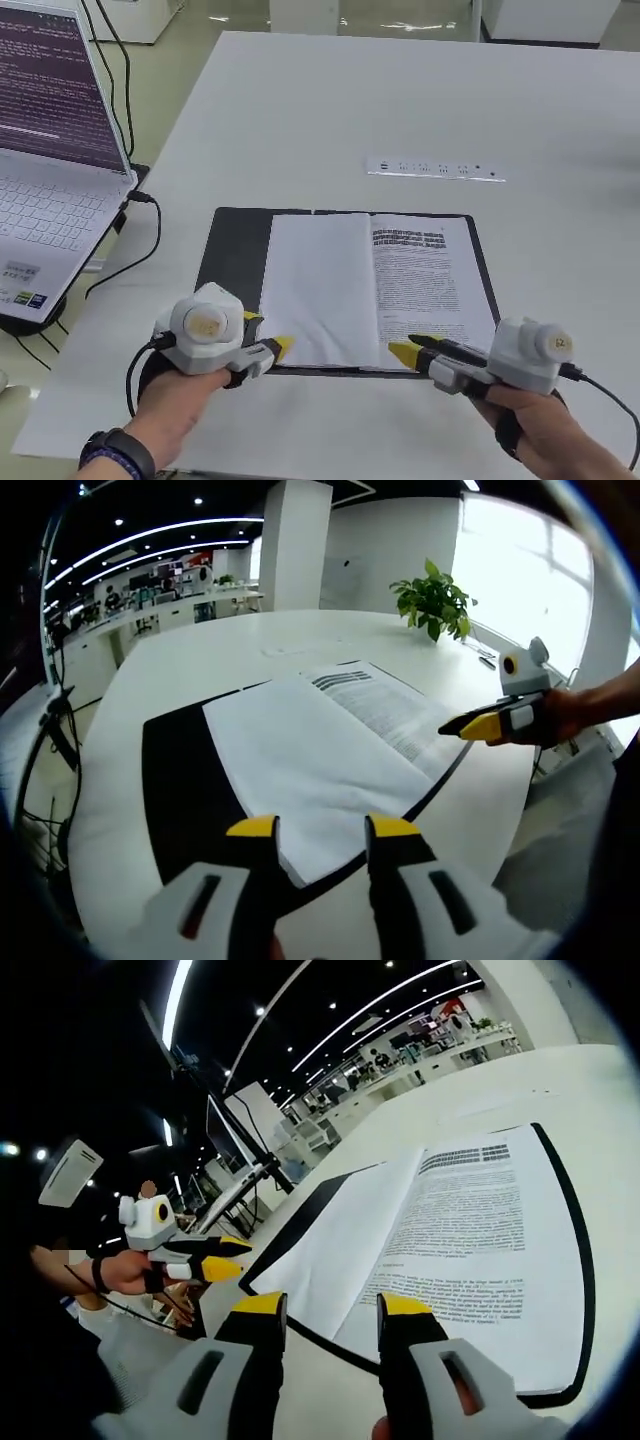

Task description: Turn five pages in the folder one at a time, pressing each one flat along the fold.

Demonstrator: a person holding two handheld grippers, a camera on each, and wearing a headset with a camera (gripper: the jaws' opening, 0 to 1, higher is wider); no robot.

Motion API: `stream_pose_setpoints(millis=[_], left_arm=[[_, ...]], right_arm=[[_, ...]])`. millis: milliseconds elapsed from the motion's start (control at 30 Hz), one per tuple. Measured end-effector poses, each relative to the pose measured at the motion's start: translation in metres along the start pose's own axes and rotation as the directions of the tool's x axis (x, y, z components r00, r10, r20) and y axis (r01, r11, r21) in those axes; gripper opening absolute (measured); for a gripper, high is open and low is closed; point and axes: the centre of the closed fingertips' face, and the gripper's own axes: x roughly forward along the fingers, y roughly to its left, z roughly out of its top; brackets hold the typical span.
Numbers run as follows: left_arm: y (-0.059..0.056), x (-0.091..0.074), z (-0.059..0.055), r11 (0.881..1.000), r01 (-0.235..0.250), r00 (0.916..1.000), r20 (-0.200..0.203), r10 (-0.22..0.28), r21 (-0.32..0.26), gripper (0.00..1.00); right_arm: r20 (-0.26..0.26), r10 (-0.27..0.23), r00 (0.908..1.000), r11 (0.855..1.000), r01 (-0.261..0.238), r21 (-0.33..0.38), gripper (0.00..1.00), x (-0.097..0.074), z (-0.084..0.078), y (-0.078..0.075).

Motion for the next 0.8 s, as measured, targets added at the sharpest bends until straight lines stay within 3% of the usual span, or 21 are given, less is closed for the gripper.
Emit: stream_pose_setpoints(millis=[267, 633, 800], left_arm=[[-0.003, -0.022, 0.008, 1.000, 0.000, 0.9999, 0.012, 0.000, 0.026, 0.39], [0.004, -0.054, 0.038, 0.999, -0.039, 0.9953, 0.089, 0.036, 0.027, 0.47], [0.008, -0.070, 0.045, 0.998, -0.057, 0.9921, 0.113, 0.055, 0.018, 0.51]], right_arm=[[0.015, -0.033, 0.9994, 0.994, 0.034, -0.102, 0.40, -0.022, 0.015, 0.000], [0.075, -0.110, 0.9912, 0.980, 0.120, -0.157, 0.51, -0.061, 0.036, -0.006], [0.102, -0.140, 0.9848, 0.971, 0.157, -0.180, 0.57, -0.079, 0.045, -0.005]])
